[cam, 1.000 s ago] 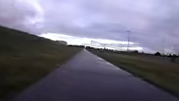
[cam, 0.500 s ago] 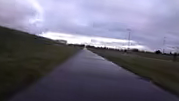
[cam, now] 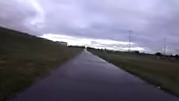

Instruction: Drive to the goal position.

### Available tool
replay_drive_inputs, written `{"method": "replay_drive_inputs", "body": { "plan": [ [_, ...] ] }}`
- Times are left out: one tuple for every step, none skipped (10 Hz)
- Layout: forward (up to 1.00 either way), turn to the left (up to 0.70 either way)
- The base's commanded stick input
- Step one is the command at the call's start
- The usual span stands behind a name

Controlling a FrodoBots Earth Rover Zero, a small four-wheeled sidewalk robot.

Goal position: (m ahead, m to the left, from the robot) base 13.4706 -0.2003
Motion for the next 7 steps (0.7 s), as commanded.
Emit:
{"method": "replay_drive_inputs", "body": {
  "plan": [
    [0.70, 0.00],
    [0.70, 0.00],
    [0.70, 0.00],
    [0.70, 0.00],
    [0.70, 0.00],
    [0.70, 0.00],
    [0.70, 0.00]
  ]
}}
